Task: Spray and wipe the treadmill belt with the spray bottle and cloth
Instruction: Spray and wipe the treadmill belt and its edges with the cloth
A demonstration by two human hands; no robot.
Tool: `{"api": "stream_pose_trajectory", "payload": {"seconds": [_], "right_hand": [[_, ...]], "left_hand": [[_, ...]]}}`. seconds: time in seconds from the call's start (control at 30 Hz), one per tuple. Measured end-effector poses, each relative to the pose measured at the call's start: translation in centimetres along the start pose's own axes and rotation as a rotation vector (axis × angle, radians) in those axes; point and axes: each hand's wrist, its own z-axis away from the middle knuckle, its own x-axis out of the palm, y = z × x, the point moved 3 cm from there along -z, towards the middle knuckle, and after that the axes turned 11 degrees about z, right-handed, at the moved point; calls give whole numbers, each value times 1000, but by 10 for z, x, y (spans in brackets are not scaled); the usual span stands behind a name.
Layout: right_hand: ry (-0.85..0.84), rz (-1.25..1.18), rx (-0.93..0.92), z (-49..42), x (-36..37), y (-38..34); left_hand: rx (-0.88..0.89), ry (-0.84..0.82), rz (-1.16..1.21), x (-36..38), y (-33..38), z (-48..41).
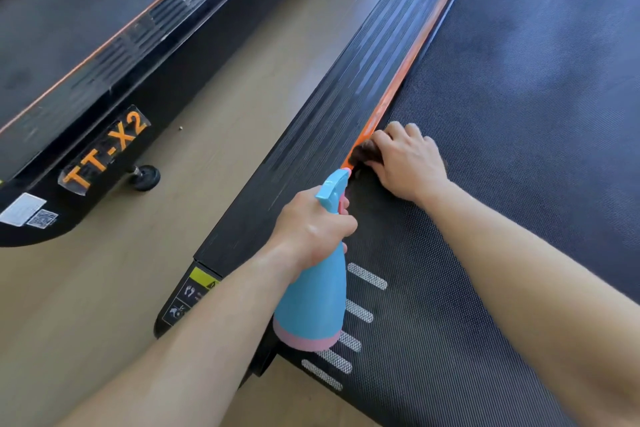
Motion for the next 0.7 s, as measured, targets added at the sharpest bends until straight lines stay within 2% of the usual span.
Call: {"api": "stream_pose_trajectory", "payload": {"seconds": [0.17,0.3,0.33,0.37,0.5,0.53,0.6,0.7], "right_hand": [[15,-33,97,21,-8,-13],[72,-32,-155,72,-7,-23],[64,-23,-171,73,-5,-14],[54,-14,-120,67,-5,-1],[-52,-58,328,38,2,60],[-60,-62,369,40,3,64],[-27,-21,334,59,1,50],[29,-27,83,107,-6,15]], "left_hand": [[29,5,-14,-1,-2,11],[38,15,-25,1,-4,14],[33,5,-23,4,-5,15],[35,-10,-21,7,-5,16],[60,-55,-42,15,-6,19],[55,-52,-33,15,-6,19],[45,-46,-34,13,-5,18],[22,-20,-57,9,-4,14]]}}
